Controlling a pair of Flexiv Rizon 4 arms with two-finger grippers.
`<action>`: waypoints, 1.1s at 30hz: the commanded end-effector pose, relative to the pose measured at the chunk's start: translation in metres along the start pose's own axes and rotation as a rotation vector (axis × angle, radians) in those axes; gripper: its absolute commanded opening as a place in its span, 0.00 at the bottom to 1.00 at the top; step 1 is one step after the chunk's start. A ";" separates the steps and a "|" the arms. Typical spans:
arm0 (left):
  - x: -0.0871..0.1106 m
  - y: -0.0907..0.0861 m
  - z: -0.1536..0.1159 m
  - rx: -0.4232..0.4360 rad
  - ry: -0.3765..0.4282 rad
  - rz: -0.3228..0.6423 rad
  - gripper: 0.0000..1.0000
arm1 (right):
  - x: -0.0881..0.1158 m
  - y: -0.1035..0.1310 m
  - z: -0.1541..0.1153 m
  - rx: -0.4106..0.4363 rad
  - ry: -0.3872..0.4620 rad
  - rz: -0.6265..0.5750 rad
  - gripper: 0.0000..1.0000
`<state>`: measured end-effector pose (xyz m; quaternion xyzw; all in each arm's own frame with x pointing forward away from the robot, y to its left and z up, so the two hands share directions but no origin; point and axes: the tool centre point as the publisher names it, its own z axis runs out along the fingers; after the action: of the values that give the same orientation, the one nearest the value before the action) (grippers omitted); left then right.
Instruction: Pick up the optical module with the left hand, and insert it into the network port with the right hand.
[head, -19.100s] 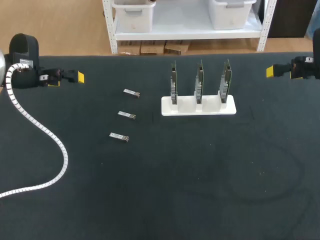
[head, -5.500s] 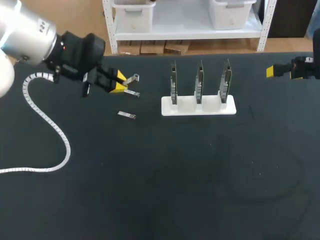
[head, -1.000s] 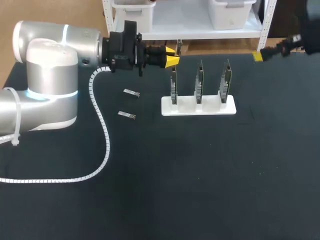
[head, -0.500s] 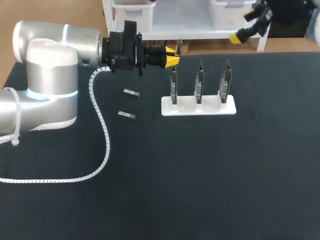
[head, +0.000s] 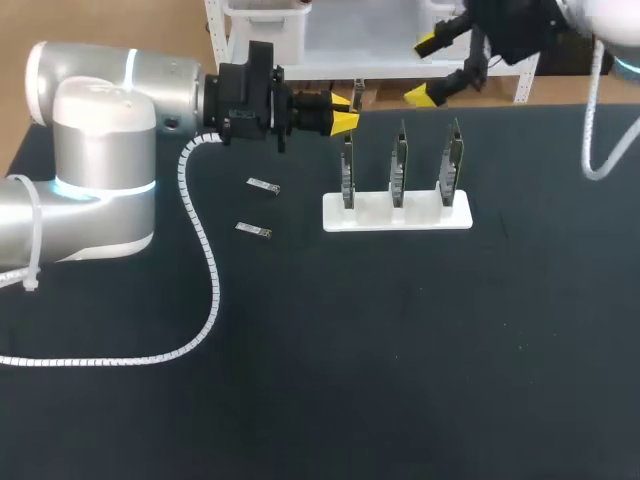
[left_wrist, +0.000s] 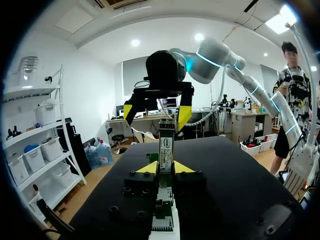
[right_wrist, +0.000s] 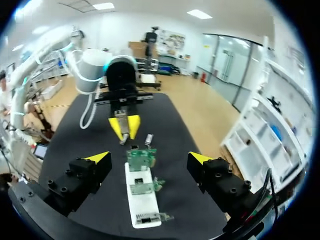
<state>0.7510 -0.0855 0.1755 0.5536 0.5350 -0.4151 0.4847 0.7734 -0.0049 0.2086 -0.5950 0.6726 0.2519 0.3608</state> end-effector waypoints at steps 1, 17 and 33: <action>0.001 0.001 0.000 0.001 -0.002 0.002 0.00 | 0.001 -0.004 0.005 -0.330 -0.029 0.003 1.00; 0.001 0.001 0.000 0.001 -0.002 0.002 0.00 | -0.018 0.004 0.022 -0.311 -0.019 0.033 1.00; 0.001 0.001 0.000 0.001 -0.002 0.002 0.00 | -0.014 0.005 0.031 -0.272 -0.001 0.099 1.00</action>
<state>0.7511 -0.0855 0.1756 0.5536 0.5350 -0.4151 0.4847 0.7773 0.0281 0.2003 -0.6049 0.6596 0.3611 0.2618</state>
